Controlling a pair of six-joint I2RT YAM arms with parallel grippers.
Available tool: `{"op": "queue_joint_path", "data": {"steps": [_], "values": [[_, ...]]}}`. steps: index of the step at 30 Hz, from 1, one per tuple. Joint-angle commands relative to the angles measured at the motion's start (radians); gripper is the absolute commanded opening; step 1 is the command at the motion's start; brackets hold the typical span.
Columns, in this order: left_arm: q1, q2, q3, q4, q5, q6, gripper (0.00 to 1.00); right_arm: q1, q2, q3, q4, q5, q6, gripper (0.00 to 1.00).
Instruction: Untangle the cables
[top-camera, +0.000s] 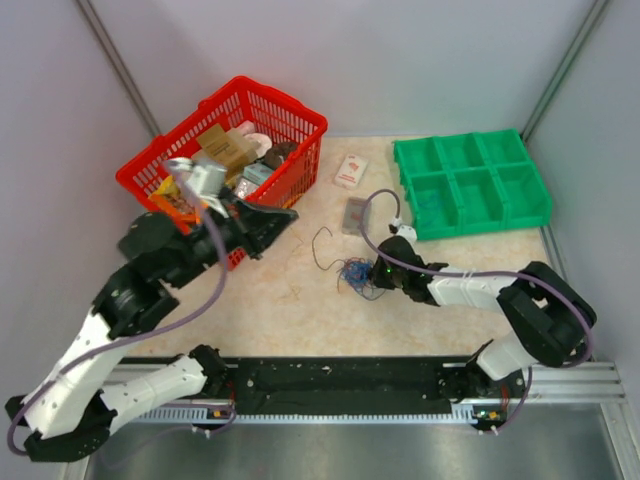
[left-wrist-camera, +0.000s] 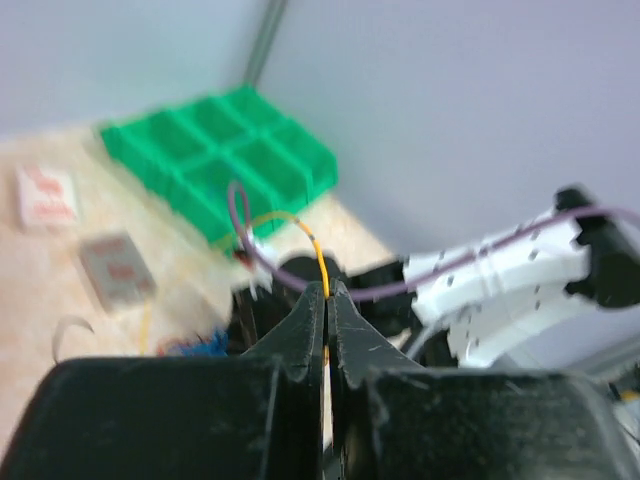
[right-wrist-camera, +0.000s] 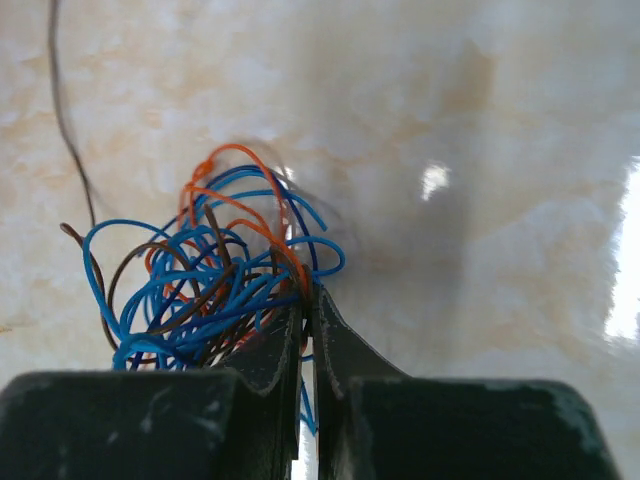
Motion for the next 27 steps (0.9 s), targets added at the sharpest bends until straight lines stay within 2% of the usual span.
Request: {"op": "queue_joint_path", "data": {"steps": [1, 3, 6, 7, 9, 10, 13, 16, 19, 23, 25, 27], "values": [[-0.003, -0.042, 0.163, -0.034, -0.113, 0.127, 0.0, -0.029, -0.087, -0.055, -0.082, 0.086, -0.008, 0.0], [-0.003, -0.025, 0.2, -0.04, -0.112, 0.107, 0.0, -0.031, -0.14, -0.06, -0.09, 0.049, -0.087, 0.0], [-0.003, 0.009, 0.22, -0.045, -0.107, 0.081, 0.0, -0.029, -0.225, -0.054, -0.173, 0.083, -0.166, 0.01], [-0.003, 0.016, 0.219, -0.045, -0.111, 0.066, 0.0, -0.029, -0.246, -0.04, -0.196, 0.081, -0.208, 0.05], [-0.003, 0.029, 0.202, -0.04, -0.159, 0.04, 0.0, -0.029, -0.269, 0.011, -0.286, 0.032, -0.293, 0.27], [-0.002, 0.036, 0.194, -0.037, -0.167, 0.024, 0.0, -0.031, -0.28, 0.034, -0.315, 0.008, -0.33, 0.44], [-0.002, 0.062, 0.176, -0.036, -0.171, -0.019, 0.0, -0.029, -0.344, 0.084, -0.404, -0.023, -0.399, 0.67], [-0.002, 0.084, 0.168, -0.059, -0.19, -0.072, 0.0, -0.029, -0.444, 0.135, -0.461, -0.035, -0.436, 0.73], [-0.003, 0.104, 0.162, -0.089, -0.176, -0.106, 0.0, -0.031, -0.519, 0.208, -0.49, -0.092, -0.46, 0.75], [0.0, 0.131, 0.156, -0.149, -0.135, -0.131, 0.0, -0.031, -0.572, 0.325, -0.429, -0.407, -0.609, 0.76], [0.0, 0.132, 0.142, -0.161, -0.127, -0.145, 0.0, -0.031, -0.569, 0.357, -0.374, -0.497, -0.664, 0.84], [0.0, 0.128, 0.121, -0.151, -0.054, -0.139, 0.0, -0.031, -0.55, 0.383, -0.328, -0.586, -0.712, 0.87]]}}
